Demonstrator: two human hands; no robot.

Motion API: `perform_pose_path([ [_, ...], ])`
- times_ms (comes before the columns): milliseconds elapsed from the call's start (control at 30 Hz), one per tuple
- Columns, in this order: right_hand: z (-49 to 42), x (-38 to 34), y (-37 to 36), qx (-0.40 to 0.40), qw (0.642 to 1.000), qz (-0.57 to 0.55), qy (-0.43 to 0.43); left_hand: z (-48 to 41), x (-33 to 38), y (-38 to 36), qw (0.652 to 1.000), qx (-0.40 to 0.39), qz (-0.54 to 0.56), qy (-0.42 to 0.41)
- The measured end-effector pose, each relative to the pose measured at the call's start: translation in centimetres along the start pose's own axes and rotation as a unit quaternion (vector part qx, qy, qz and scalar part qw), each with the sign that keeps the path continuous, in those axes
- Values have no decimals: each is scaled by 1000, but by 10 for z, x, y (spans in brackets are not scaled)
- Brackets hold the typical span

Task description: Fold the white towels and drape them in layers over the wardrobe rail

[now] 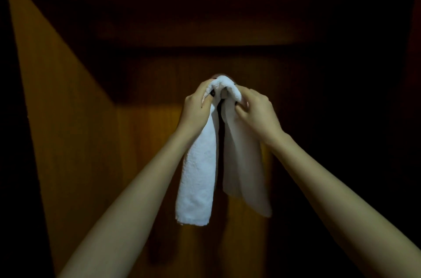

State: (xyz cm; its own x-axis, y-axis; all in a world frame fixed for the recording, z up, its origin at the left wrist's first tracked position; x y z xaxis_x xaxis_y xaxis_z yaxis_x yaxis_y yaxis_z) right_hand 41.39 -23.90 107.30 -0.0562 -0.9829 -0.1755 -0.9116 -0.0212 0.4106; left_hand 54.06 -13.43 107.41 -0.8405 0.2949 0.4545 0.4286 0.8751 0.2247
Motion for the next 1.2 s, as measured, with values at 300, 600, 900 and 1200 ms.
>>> perform_pose_path([
  [300, 17, 0, -18, 40, 999, -5, -8, 24, -8, -10, 999, -18, -12, 37],
  [600, 76, 12, -48, -44, 958, -191, -208, 129, -65, -49, 955, 25, -5, 296],
  [900, 120, 34, -41, -27, 975, -76, -207, 168, -94, -42, 940, 202, -63, 268],
  [1200, 146, 28, -52, -37, 970, -121, -209, 200, -86, -65, 945, 113, -66, 299],
])
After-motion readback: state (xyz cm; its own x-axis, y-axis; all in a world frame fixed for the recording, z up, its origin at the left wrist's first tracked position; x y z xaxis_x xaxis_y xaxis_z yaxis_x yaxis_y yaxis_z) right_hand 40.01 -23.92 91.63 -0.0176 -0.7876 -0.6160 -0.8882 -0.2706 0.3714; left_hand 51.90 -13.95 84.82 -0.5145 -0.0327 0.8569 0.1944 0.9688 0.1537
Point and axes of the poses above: each hand's wrist, its own z-axis away from the middle knuckle, its own y-axis out of the back of the hand, x = y × z, the point moved 3 cm from there along -z, towards the middle knuckle, and after that the axes turned 2 degrees about z, right-handed, at the moved point
